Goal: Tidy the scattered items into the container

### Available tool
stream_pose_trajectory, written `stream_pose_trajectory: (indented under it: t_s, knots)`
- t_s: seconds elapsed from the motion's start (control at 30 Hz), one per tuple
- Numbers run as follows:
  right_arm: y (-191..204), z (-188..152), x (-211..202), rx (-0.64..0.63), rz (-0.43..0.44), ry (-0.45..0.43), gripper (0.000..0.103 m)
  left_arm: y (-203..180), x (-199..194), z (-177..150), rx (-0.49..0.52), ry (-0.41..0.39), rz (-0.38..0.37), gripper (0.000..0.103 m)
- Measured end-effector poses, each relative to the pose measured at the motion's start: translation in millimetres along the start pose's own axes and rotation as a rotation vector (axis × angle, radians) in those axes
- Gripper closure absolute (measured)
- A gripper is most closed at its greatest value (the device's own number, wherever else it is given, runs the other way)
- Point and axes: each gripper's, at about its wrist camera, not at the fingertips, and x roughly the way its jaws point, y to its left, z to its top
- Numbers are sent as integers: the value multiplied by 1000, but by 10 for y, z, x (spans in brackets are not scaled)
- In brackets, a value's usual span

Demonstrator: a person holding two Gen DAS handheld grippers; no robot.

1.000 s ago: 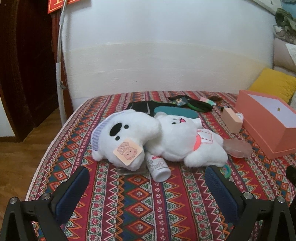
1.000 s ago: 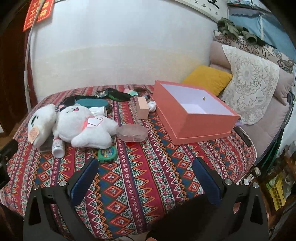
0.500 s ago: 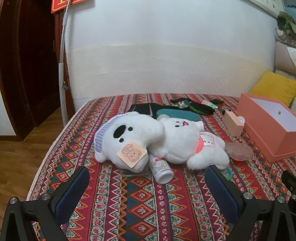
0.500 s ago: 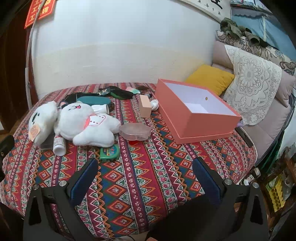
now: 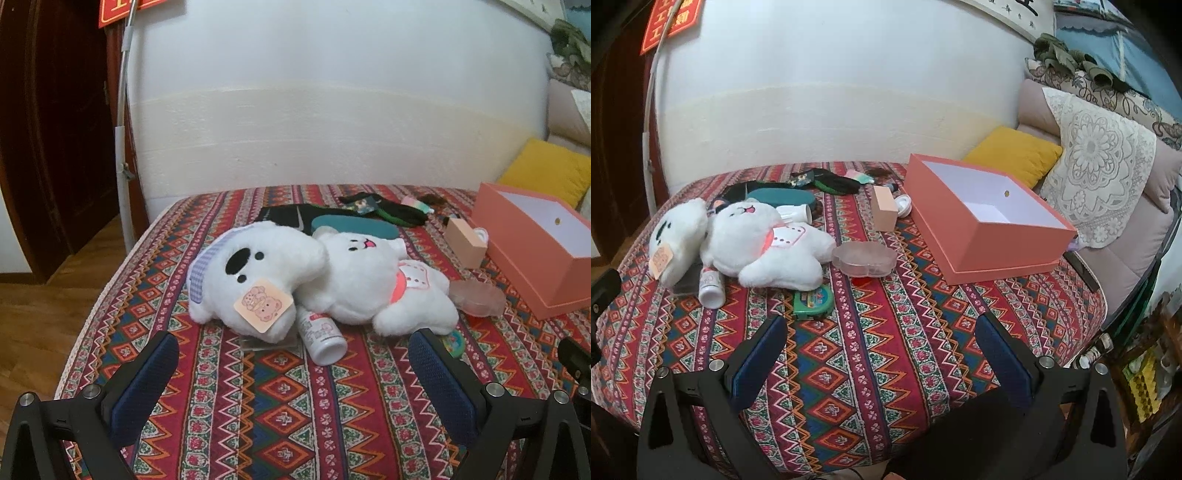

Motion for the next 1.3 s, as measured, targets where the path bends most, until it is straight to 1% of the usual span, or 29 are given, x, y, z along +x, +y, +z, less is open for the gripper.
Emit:
stream_pose_trajectory:
  t_s: [0.13,0.27,0.43,0.6,0.7,0.93,1.13,1.3]
  knots:
    - [16,-19,48,-2,7,21,0,6,-4,7,-8,-5,-3,1]
    - [17,-25,44,-5,7,17,0,1,11,3,-13,0,-8,1]
    - [-1,-5,23,3,6,4,0,-39,9,0,3,-3,-14,1]
    - [-17,16,-11,8,12,-4,0,-76,-3,-13,18,-15,11,1]
    - [-25,51,-28,11,0,-10,0,-57,8,-6,10,-7,4,1]
    - [-105,116,-51,67,-1,-26,0,-41,45,5,-3,-3,3,1]
    - [-100,118,-60,68,-1,-42,0,-57,68,-9,5,4,1,1]
    - [-75,122,-53,64,2,-48,0,-62,51,-4,14,-14,23,1]
